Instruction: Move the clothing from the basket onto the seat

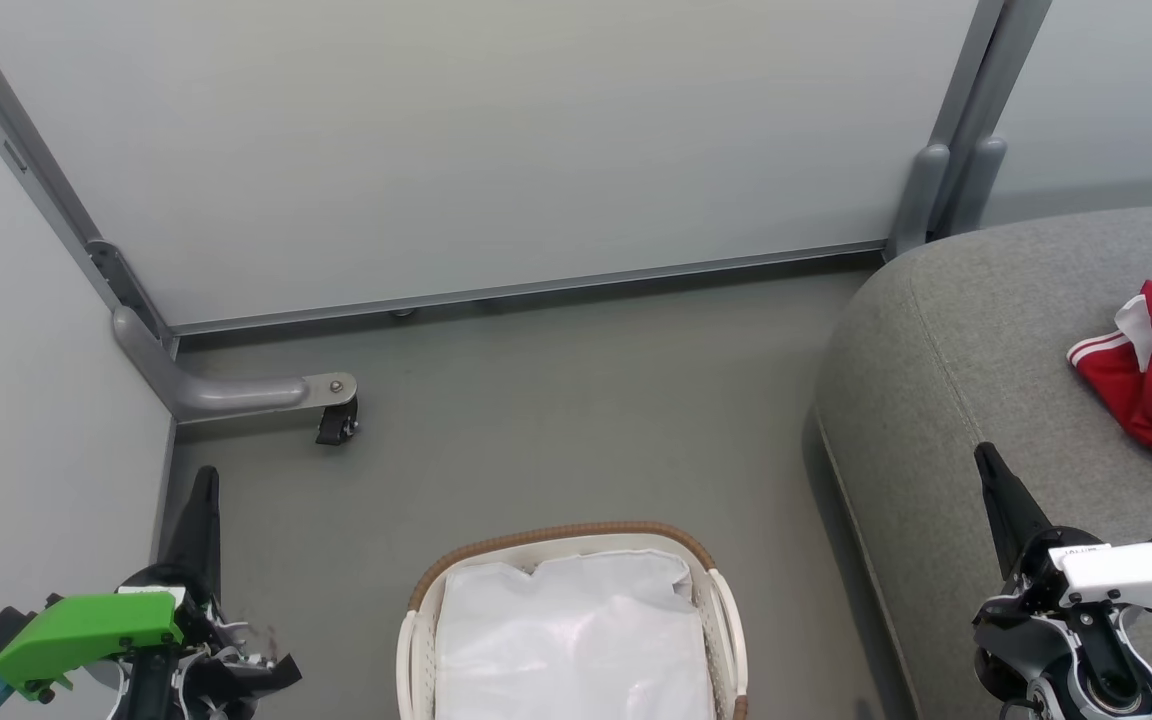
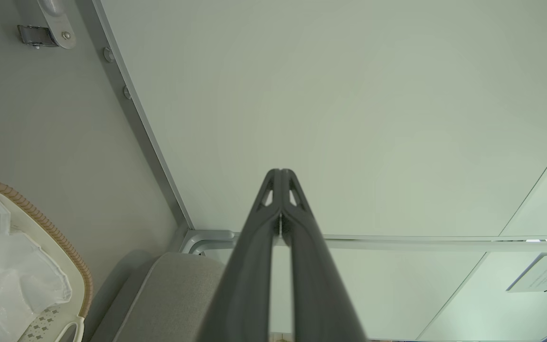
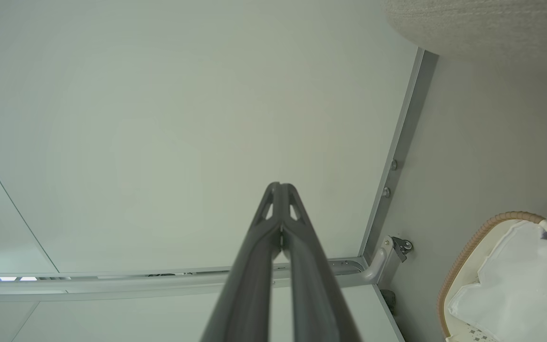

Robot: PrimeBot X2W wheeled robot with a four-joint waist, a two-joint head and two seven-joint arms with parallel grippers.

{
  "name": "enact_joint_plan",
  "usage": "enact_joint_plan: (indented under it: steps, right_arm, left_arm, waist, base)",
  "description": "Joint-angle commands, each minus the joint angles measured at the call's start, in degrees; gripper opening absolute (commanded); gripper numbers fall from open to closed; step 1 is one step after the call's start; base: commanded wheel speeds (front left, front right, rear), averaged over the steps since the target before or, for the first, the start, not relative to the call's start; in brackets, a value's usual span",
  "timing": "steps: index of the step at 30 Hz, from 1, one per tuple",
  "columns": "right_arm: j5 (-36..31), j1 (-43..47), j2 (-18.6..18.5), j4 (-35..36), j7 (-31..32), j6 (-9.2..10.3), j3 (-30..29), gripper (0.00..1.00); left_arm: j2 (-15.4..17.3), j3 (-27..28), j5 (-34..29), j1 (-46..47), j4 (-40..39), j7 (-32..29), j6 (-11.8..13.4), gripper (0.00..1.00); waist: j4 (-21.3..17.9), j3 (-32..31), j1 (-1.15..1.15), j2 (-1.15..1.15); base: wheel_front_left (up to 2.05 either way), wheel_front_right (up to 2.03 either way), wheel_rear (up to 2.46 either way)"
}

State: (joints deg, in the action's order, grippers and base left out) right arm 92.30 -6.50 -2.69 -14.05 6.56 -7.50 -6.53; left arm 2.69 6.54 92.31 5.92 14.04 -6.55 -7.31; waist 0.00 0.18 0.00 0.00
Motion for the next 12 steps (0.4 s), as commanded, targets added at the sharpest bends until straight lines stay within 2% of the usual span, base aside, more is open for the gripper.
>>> enact_joint_plan:
  steps: [1, 12]
  right_arm:
    - [0.2, 0.6, -0.4, 0.2, 0.2, 0.02, -0.1, 0.00]
    - [0.2, 0.6, -0.4, 0.2, 0.2, 0.02, -0.1, 0.00]
  left_arm:
    - [0.4, 0.1, 0.2, 0.6, -0.1, -0.2, -0.4, 0.00]
    - [0.4, 0.1, 0.2, 0.6, -0.1, -0.2, -0.4, 0.00]
  waist:
    - [0.0, 0.0, 0.00, 0.00]
    - [0.0, 0.0, 0.00, 0.00]
  base:
    - [0.00, 0.00, 0.00]
    - [0.00, 0.00, 0.00]
